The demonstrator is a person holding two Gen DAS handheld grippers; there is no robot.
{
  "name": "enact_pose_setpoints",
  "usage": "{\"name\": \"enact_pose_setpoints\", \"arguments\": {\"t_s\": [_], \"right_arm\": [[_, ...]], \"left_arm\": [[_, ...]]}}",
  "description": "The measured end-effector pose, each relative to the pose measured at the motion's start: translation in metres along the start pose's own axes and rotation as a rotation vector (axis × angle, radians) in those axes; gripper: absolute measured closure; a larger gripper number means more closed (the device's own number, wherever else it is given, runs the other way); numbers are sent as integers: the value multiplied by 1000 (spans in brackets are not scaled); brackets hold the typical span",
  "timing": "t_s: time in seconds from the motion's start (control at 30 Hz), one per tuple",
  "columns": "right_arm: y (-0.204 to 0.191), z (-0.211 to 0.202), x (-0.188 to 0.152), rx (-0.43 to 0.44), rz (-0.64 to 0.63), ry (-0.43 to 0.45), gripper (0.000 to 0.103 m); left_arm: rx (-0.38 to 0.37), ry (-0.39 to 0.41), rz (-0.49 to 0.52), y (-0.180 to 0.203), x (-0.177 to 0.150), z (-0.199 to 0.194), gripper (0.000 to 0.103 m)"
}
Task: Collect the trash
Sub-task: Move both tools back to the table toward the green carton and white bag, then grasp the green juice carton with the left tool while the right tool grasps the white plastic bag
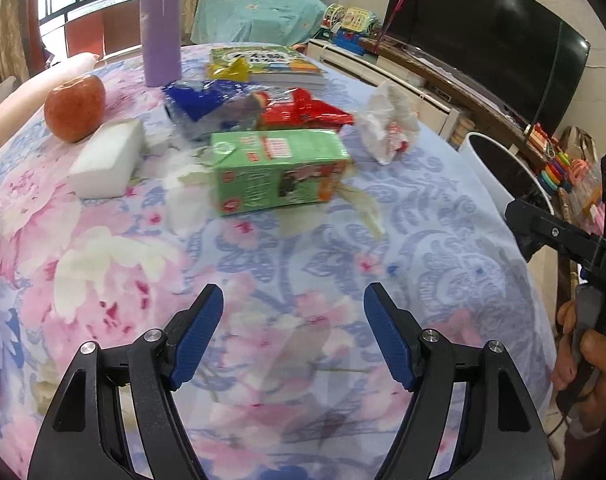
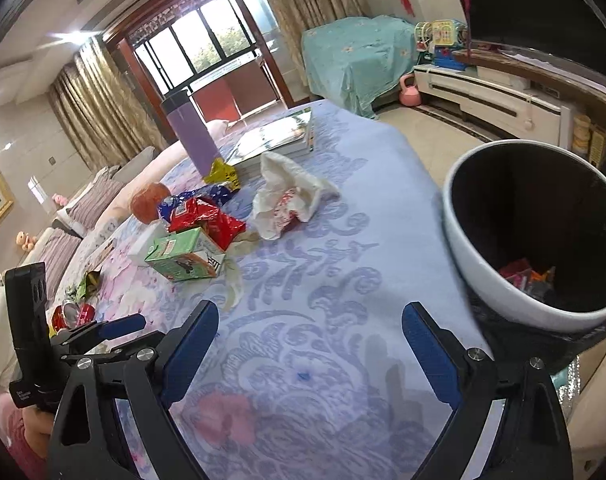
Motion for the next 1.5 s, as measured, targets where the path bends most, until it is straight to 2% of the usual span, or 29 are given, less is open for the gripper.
{"name": "enact_pose_setpoints", "arguments": {"t_s": [0.4,0.57,0.73,1.1,1.33,1.4,1.43,1.47,1.5], "right_arm": [[-19,25,10,-11,-35,-30,8],[-24,38,16,-11,-49,-36,7],[-27,51,23,-13,-62,-48,7],[-31,79,43,-19,-76,-62,7],[-33,101,62,-2,-53,-66,7],[-33,103,64,-13,-53,-52,11],[-33,104,65,-18,-53,-49,22],[-33,103,64,-18,-53,-48,42],[-32,104,64,-18,-53,-51,48]], "left_arm": [[34,-5,44,-28,10,0,22],[10,31,67,-44,26,0,14],[-20,28,106,-55,44,10,13],[-51,-12,296,-33,60,36,13],[-112,-2,298,-26,70,46,13],[-125,8,291,-25,70,45,15],[-130,12,286,-24,70,44,18],[-133,10,282,-24,70,44,31],[-136,0,274,-24,69,45,45]]}}
Point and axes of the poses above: each gripper's, at about its wrist camera, not at the fingertips, and z roughly the way its jaws point, y to its right, x to its top, the point moved 2 cm from there along z, roughly the way its jaws point, and after that the axes turned 8 degrees about -x, right-handed, at the moved point
